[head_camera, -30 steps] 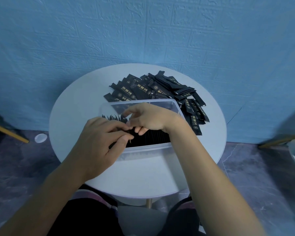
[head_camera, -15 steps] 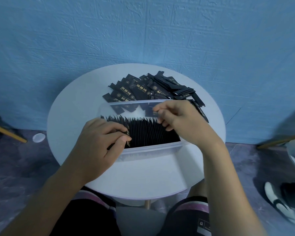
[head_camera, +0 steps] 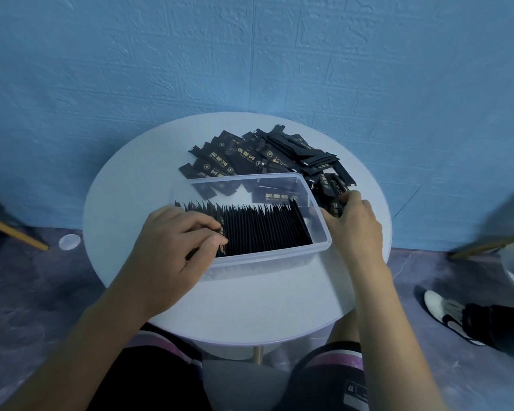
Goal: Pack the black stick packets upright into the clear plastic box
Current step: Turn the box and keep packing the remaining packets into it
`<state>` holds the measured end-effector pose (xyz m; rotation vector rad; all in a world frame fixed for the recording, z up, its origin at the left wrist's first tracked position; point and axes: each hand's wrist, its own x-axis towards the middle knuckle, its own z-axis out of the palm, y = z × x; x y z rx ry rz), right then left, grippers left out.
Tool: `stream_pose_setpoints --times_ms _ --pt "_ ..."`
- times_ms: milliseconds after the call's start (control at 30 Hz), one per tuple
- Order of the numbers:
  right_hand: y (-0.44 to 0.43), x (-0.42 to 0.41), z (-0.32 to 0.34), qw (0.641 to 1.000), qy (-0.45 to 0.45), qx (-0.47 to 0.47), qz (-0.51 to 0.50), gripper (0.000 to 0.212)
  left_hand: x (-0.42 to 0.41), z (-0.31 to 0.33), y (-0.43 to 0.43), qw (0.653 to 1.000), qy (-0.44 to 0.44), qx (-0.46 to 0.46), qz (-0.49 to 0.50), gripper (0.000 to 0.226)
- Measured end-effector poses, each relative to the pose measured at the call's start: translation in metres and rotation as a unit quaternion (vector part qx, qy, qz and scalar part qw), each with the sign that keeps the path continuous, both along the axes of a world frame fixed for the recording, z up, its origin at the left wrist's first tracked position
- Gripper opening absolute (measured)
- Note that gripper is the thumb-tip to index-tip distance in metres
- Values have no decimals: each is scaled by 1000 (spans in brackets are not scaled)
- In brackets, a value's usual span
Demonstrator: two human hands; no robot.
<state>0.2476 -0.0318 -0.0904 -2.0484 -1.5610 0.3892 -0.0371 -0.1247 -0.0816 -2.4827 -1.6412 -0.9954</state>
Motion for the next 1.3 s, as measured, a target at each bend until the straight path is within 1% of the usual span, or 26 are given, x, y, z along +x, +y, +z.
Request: stream_pose_setpoints --times_ms 233,400,533,700,833,900,1100,1300 --pt "-13 8 4 997 21 -58 38 40 0 1 0 1000 -2 -7 -3 40" --pt "-20 14 5 994 37 -83 62 39 1 1 0 1000 -7 -3 -3 40" --pt "-18 14 3 997 28 -66 35 34 1 1 -1 1000 -8 -1 -2 39" --pt "-10 11 3 997 0 -80 -3 46 1 1 0 1000 -4 0 -2 38" --pt "-7 8 5 995 0 -102 1 37 0 1 -1 1000 -7 3 -2 38" --pt "-8 7 6 994 10 -111 11 33 1 0 0 1000 -7 3 -3 38" --pt "-10 9 9 989 59 -127 48 32 1 0 0 1000 -8 3 -1 39" --pt "-9 12 7 987 89 -115 68 31 1 0 0 1000 -9 2 3 39"
